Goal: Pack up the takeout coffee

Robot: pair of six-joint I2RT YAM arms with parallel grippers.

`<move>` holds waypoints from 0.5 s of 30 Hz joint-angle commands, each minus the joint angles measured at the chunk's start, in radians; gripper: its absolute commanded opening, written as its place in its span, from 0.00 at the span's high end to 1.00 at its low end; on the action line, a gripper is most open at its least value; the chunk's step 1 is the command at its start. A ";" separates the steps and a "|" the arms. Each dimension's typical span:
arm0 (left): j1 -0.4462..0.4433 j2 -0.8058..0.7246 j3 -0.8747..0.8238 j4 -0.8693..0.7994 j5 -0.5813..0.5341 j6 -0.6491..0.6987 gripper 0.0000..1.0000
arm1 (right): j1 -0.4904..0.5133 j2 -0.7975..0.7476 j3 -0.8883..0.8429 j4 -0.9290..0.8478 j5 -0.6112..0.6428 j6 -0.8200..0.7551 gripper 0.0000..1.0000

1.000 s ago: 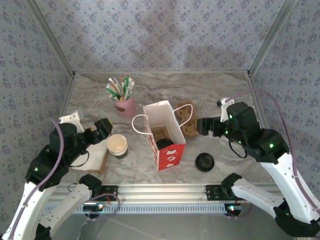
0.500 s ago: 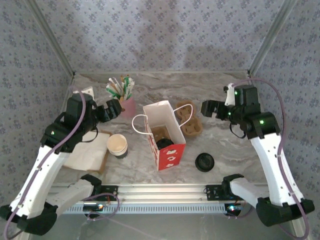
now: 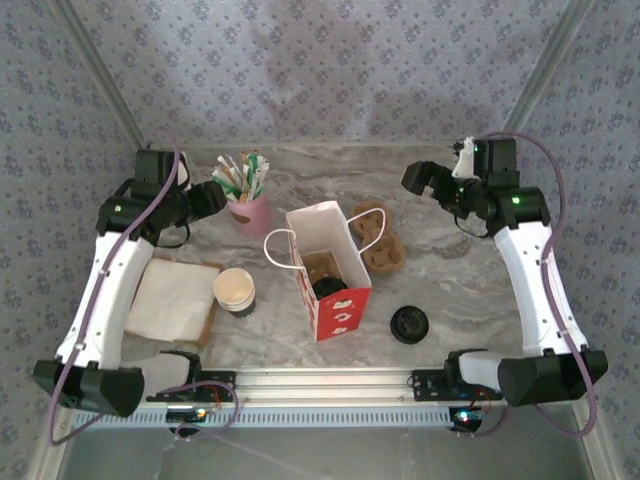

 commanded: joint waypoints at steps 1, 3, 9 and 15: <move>0.011 0.052 0.086 -0.014 0.088 0.054 0.49 | 0.013 0.048 0.081 0.060 -0.084 0.019 0.00; 0.011 0.098 0.127 -0.023 0.098 0.071 0.52 | 0.031 0.088 0.123 0.048 -0.088 0.016 0.00; 0.010 0.212 0.214 -0.027 0.124 0.092 0.56 | 0.116 0.189 0.211 0.039 -0.050 -0.002 0.00; -0.004 0.320 0.308 -0.039 0.127 0.099 0.58 | 0.208 0.304 0.338 -0.034 0.054 -0.064 0.00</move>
